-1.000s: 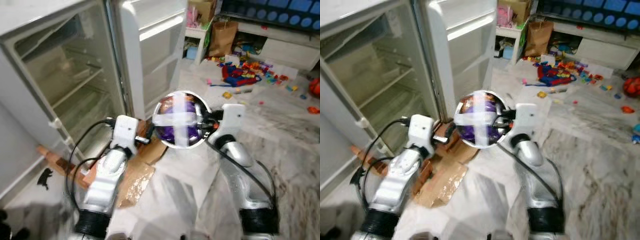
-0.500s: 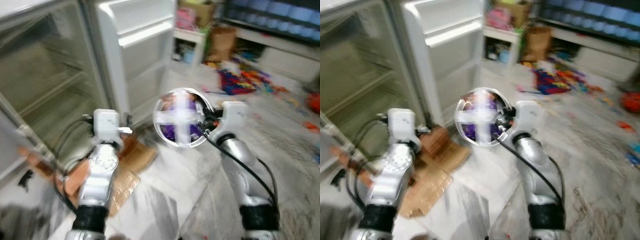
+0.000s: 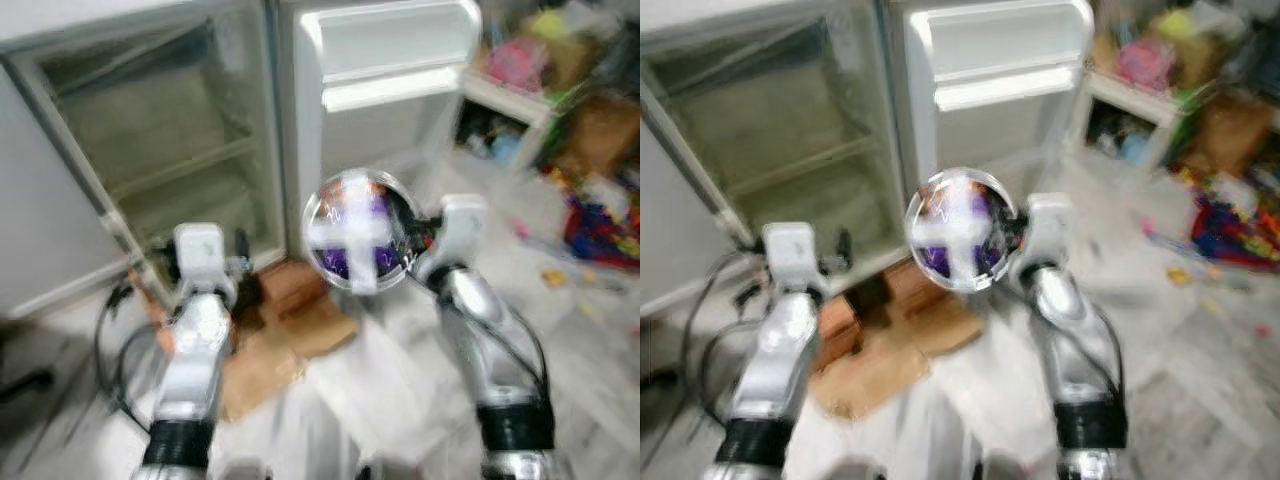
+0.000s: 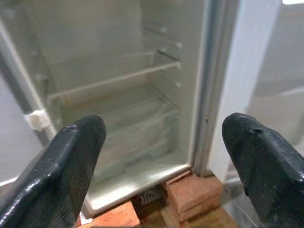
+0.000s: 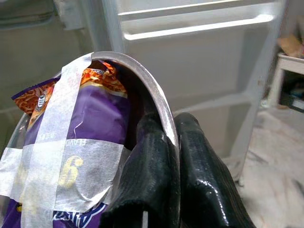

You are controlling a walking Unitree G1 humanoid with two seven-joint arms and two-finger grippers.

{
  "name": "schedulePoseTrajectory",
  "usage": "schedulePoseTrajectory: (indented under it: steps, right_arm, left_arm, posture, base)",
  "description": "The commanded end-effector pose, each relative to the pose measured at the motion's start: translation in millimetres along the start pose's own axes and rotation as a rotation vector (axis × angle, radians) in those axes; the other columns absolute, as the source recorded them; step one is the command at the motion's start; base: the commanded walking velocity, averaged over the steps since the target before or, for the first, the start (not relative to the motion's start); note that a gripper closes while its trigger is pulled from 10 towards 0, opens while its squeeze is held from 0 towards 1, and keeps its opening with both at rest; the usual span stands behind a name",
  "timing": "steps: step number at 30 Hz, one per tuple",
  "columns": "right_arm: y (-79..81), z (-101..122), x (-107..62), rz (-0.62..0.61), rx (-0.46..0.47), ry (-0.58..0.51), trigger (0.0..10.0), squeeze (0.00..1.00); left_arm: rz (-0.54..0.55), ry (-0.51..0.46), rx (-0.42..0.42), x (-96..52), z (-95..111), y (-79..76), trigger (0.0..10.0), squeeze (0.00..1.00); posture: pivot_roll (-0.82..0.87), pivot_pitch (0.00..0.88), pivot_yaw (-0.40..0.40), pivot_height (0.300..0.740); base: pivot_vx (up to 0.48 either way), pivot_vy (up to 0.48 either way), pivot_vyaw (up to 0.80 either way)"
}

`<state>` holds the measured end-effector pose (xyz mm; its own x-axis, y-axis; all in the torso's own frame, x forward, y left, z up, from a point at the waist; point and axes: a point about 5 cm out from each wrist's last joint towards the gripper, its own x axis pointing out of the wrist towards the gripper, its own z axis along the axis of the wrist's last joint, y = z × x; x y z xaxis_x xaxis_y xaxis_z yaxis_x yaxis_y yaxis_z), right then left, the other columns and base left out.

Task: Restocking fridge

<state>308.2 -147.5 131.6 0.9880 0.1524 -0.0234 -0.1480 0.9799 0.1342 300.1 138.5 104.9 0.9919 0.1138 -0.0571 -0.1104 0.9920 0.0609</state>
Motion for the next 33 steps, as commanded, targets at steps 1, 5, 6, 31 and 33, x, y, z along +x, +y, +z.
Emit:
schedulePoseTrajectory:
  steps: [1, 5, 6, 31, 33]
  right_arm:
    - [13.9, 6, 2.6, 0.044, 0.011, -0.031, 10.0, 0.00]
    - [14.9, 5, 2.8, 0.049, 0.010, -0.032, 10.0, 0.00]
    - [14.8, 5, 2.9, 0.049, 0.010, -0.031, 10.0, 0.00]
    - [13.7, 0, 1.5, 0.050, 0.000, -0.017, 10.0, 0.00]
    - [12.5, 0, 1.5, 0.045, 0.006, -0.016, 10.0, 0.00]
  left_arm:
    - [0.056, 0.005, 0.007, -1.7, -3, 13.3, 10.0, 0.00]
    - [0.070, -0.007, -0.006, -2.1, -1, 14.9, 10.0, 0.00]
    - [0.078, -0.007, 0.000, -2.4, -1, 15.5, 10.0, 0.00]
    - [0.125, -0.007, 0.025, -6.7, -3, 36.3, 10.0, 0.00]
    - [0.124, -0.006, 0.024, -7.2, -3, 36.0, 10.0, 0.00]
  posture:
    - [0.01, 0.000, -0.018, 0.740]
    - [0.01, 0.000, -0.017, 0.740]
    - [0.01, 0.000, -0.017, 0.740]
    - [0.01, 0.000, -0.019, 0.740]
    - [0.01, 0.000, -0.018, 0.740]
  base:
    - [0.000, 0.000, 0.79]
    - [0.000, 0.000, 0.79]
    - [0.000, 0.000, 0.79]
    - [0.000, 0.000, 0.44]
    - [0.000, 0.000, 0.74]
